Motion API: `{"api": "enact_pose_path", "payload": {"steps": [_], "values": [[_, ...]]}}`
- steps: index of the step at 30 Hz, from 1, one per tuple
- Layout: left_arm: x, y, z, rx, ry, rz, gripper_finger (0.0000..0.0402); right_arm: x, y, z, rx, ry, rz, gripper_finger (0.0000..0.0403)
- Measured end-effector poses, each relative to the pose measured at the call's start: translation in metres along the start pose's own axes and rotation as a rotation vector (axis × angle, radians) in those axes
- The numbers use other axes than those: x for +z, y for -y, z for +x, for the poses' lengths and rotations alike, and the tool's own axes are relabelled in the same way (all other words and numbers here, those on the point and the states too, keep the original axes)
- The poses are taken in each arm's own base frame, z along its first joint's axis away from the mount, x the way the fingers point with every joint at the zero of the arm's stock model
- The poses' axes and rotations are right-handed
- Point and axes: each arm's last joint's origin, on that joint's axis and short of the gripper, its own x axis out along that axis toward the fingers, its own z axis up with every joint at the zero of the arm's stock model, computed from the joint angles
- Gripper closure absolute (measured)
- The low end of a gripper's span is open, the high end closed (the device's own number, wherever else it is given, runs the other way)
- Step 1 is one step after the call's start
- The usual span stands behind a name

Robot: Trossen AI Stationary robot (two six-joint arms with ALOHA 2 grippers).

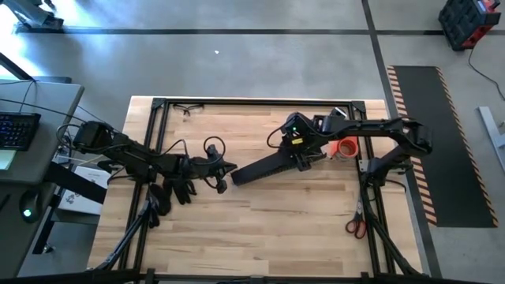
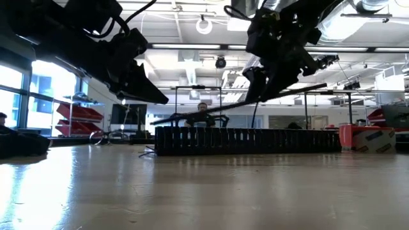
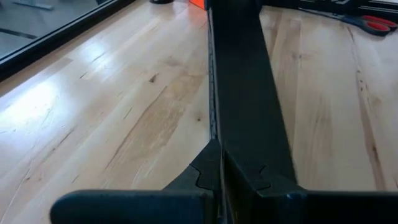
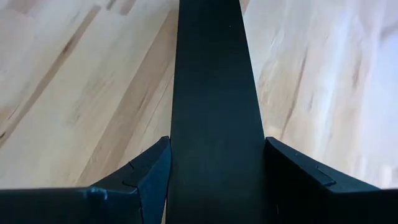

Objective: Ziptie cables
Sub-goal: Close the black cable duct

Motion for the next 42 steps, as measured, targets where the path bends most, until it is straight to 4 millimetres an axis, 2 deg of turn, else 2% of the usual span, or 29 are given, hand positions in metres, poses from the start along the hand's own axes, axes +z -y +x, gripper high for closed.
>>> {"api": "enact_pose_path", "payload": {"steps": [5, 9, 19, 42], "values": [[0.0, 0.0, 0.0, 0.015, 0.004, 0.008, 0.0402, 0.006, -0.001, -0.014, -0.042, 0.049, -0.017, 0.0198], [0.0, -0.001, 0.0, 0.022, 0.008, 0.009, 0.0402, 0.005, -0.001, -0.018, -0.057, 0.042, -0.01, 0.0198], [0.006, 0.001, 0.0, 0.006, 0.057, 0.028, 0.0402, 0.0, 0.001, -0.003, -0.018, 0.001, 0.028, 0.0198], [0.004, 0.002, 0.0, -0.063, 0.034, 0.032, 0.0402, -0.002, 0.0, -0.003, -0.001, -0.012, 0.035, 0.0198]]}}
